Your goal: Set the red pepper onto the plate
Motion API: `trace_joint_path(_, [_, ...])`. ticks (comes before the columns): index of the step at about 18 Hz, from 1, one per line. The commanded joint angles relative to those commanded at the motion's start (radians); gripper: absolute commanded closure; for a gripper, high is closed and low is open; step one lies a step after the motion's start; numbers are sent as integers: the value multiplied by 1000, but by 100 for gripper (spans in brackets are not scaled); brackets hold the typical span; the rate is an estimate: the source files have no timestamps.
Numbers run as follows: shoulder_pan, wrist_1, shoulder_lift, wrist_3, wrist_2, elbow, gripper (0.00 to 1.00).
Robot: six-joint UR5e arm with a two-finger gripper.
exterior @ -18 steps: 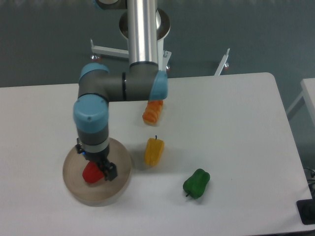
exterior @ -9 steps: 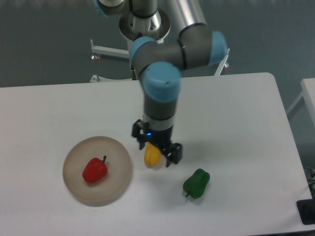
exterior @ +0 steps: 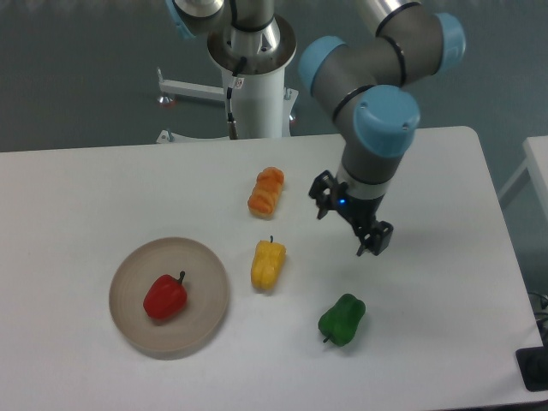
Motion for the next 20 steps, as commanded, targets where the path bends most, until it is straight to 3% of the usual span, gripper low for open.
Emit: trace_joint_path(20, [38, 15, 6, 79, 28, -21, 0])
